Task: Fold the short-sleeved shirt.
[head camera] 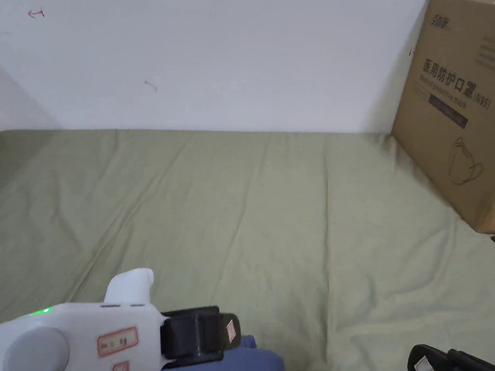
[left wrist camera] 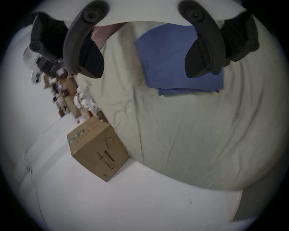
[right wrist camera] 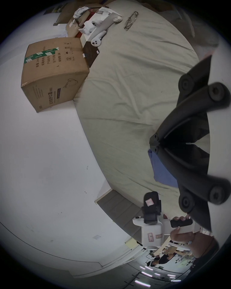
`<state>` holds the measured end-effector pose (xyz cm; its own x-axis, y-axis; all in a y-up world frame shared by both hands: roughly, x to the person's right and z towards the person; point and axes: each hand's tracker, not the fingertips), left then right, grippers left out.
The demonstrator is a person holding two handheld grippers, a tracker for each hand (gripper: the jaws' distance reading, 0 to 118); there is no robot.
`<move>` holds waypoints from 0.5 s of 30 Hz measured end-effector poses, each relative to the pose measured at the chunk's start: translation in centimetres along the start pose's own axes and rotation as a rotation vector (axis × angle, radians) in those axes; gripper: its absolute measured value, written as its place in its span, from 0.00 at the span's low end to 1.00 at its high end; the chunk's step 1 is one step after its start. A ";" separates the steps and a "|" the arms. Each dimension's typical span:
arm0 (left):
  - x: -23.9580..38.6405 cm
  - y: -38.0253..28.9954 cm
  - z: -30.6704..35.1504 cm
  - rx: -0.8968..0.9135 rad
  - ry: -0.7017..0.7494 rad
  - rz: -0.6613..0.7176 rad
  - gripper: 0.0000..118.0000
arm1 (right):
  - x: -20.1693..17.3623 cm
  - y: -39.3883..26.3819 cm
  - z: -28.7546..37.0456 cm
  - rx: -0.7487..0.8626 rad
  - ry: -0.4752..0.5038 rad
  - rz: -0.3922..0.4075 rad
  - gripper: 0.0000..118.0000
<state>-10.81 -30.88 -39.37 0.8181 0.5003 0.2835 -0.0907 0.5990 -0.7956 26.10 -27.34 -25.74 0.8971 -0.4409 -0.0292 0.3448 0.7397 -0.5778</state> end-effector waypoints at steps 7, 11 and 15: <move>1.4 -3.5 -7.6 -0.179 -0.017 -0.121 0.01 | 1.2 -1.6 -1.0 -0.037 -0.002 -0.039 0.00; 2.2 -6.1 -14.7 -0.325 0.016 -0.171 0.01 | 1.5 -1.9 -1.7 -0.071 -0.019 -0.010 0.00; 1.8 -7.5 -17.5 -0.301 0.014 -0.090 0.01 | 2.0 -2.0 -2.1 -0.081 -0.035 -0.011 0.00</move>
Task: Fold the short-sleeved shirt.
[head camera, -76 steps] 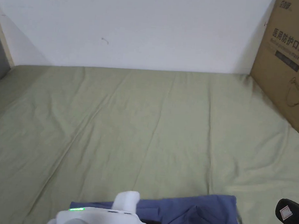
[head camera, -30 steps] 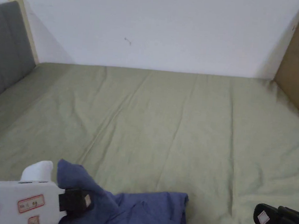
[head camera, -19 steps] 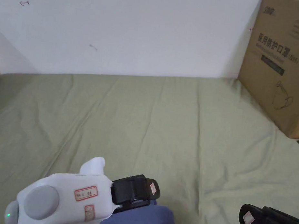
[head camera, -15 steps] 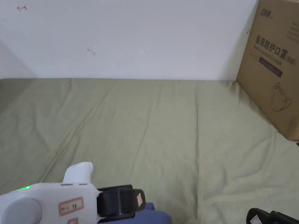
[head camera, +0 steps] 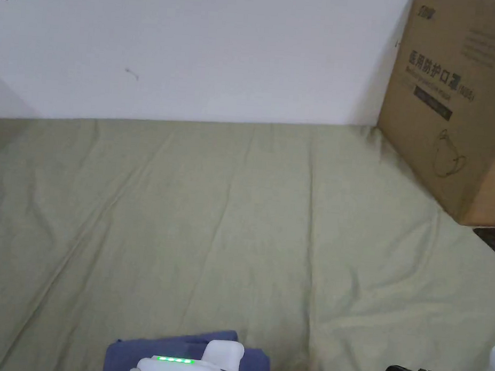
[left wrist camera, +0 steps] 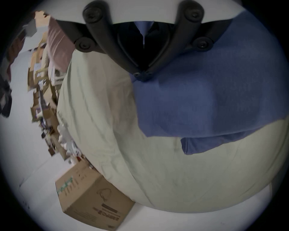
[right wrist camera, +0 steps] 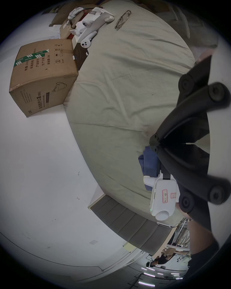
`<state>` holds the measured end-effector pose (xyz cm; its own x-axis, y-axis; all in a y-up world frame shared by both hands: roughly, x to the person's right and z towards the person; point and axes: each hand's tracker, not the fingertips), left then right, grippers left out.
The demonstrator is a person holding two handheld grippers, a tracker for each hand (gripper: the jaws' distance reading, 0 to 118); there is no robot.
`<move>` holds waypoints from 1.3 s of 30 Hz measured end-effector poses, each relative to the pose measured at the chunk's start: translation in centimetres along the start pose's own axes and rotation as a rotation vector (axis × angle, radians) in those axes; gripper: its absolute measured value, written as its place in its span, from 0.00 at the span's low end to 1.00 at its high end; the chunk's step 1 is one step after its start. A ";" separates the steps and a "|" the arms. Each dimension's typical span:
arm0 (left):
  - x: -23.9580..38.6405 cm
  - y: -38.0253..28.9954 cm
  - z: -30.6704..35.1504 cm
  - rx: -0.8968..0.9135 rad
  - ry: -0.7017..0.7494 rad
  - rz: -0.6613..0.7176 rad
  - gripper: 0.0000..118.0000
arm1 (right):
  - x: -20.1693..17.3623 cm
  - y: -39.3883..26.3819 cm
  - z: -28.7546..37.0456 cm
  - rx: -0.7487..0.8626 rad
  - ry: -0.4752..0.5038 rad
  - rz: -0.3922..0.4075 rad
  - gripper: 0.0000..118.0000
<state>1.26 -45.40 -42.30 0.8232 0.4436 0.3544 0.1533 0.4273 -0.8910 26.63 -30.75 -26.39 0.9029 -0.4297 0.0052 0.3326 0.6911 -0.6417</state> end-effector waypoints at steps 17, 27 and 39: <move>6.1 -7.3 32.6 1.259 0.612 -0.336 0.00 | -7.6 3.6 7.3 0.817 -0.106 0.249 0.00; 4.5 -8.0 31.7 1.218 0.709 -0.293 0.00 | -7.3 2.9 6.2 0.727 -0.211 0.177 0.00; -1.0 -8.4 29.9 0.930 0.634 -0.230 0.00 | -5.6 -1.8 -15.4 -0.355 0.164 0.130 0.00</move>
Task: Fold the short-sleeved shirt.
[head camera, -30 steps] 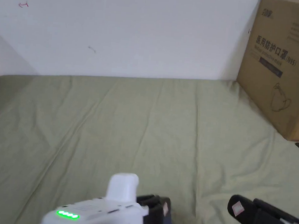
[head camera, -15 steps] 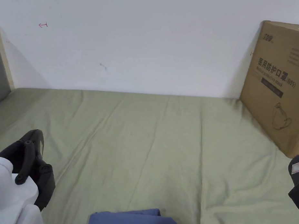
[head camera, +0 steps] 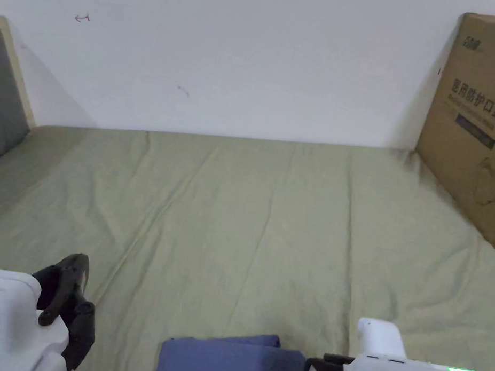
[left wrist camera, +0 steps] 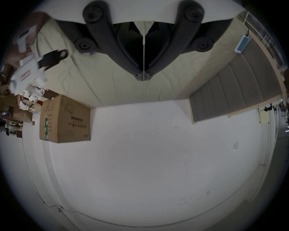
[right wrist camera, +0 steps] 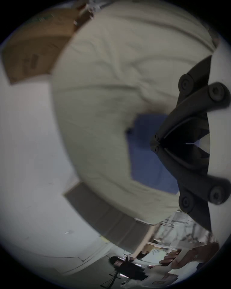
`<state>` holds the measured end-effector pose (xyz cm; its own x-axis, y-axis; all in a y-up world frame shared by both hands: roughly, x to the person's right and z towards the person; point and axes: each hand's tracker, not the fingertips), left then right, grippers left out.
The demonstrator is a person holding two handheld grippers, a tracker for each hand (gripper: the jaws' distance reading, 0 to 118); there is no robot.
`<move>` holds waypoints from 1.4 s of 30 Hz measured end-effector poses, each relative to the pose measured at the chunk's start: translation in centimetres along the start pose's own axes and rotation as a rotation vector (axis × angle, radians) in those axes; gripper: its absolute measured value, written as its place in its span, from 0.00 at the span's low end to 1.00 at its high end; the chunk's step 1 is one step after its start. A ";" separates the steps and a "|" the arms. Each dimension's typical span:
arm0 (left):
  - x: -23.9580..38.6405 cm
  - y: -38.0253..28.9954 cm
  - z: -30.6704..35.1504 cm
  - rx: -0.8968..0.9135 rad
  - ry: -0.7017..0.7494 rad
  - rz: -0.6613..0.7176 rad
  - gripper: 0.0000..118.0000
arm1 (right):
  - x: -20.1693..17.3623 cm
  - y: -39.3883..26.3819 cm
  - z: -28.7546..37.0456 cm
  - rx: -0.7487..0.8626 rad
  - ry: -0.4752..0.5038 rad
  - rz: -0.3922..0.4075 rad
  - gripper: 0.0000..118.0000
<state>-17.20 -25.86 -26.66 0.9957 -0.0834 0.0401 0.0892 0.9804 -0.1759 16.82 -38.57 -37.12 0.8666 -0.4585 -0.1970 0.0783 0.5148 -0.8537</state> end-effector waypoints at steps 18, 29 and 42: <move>-6.0 -22.1 -19.7 -0.878 -0.965 1.031 0.98 | 1.5 -1.2 -5.5 -0.208 -0.100 0.141 0.00; -0.5 -21.9 -20.6 -0.912 -0.804 0.951 0.20 | 4.3 -1.9 -4.5 -0.179 0.072 -0.175 0.00; -15.0 -5.6 -15.6 -0.919 -0.406 0.247 0.21 | -1.1 -3.3 7.1 -0.029 -0.008 0.031 0.00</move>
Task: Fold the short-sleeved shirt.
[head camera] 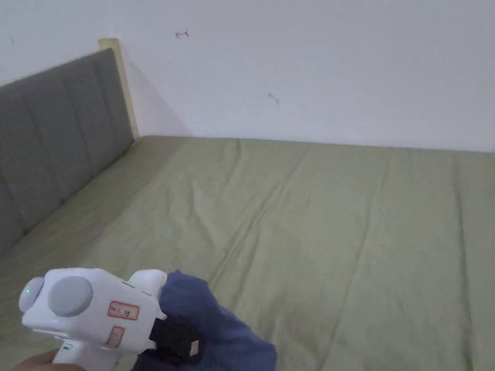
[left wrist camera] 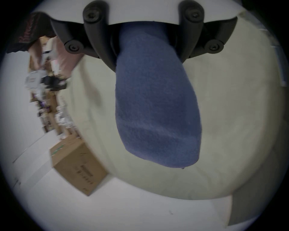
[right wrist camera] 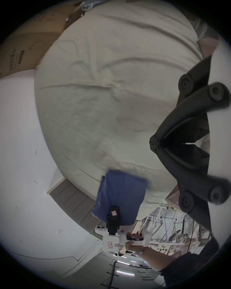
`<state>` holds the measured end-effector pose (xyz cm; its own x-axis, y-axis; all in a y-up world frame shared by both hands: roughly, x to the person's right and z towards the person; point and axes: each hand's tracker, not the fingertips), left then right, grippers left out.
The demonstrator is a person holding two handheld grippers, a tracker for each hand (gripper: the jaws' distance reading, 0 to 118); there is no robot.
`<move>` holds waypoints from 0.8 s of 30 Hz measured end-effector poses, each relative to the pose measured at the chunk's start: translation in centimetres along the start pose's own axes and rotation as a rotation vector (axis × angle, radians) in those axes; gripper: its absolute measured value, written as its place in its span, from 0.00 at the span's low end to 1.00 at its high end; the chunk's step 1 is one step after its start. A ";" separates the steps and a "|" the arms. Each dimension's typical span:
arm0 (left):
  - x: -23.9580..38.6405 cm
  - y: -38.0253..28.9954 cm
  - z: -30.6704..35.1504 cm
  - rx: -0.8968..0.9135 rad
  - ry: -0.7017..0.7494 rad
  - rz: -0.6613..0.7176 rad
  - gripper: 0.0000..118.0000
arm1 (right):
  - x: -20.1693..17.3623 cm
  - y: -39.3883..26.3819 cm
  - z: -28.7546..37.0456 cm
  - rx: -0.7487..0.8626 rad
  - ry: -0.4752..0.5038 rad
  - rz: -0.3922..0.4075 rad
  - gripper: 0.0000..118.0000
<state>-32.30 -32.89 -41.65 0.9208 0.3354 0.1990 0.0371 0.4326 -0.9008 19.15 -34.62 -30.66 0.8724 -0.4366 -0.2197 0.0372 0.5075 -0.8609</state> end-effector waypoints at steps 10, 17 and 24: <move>-14.9 -1.3 3.1 -0.175 0.899 -0.193 0.69 | -0.7 -0.9 2.7 -0.007 -0.101 -0.028 0.00; -12.4 -2.4 7.8 0.110 0.696 -0.066 0.95 | -2.0 0.0 3.5 0.069 -0.117 -0.009 0.00; 3.6 -5.9 5.2 0.298 0.016 0.014 0.02 | -4.4 1.3 4.9 0.118 -0.171 0.114 0.00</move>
<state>-31.20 -29.90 -33.66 0.9266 0.3307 0.1790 -0.0891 0.6555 -0.7499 17.73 -28.41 -28.58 0.9437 -0.2442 -0.2232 -0.0189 0.6338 -0.7733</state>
